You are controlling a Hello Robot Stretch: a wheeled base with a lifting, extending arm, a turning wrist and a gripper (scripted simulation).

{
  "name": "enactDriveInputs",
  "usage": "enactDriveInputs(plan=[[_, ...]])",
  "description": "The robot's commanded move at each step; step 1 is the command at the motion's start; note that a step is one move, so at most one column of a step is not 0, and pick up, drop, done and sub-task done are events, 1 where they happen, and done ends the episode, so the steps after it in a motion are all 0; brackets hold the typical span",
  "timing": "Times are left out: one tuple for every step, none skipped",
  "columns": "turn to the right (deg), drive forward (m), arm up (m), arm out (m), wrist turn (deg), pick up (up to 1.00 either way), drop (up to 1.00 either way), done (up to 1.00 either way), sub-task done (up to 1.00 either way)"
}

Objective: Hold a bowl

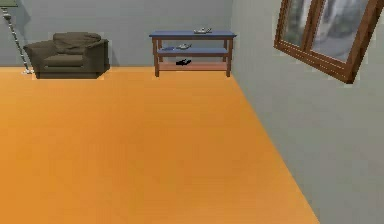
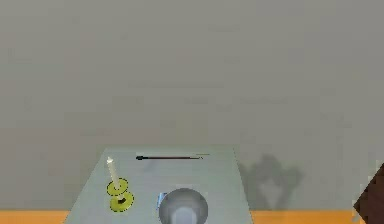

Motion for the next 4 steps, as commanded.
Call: enactDriveInputs(plan=[[0.0, 0.00, 0.50, 0.00, 0.0, 0.00, 0.00, 0.00, 0.00], [0.0, 0.00, 0.34, 0.00, 0.0, 0.00, 0.00, 0.00, 0.00], [0.0, 0.00, 0.00, 0.08, 0.0, 0.00, 0.00, 0.00, 0.00], [0.0, 0.00, 0.00, 0.00, 45.0, 0.00, 0.00, 0.00, 0.00]])
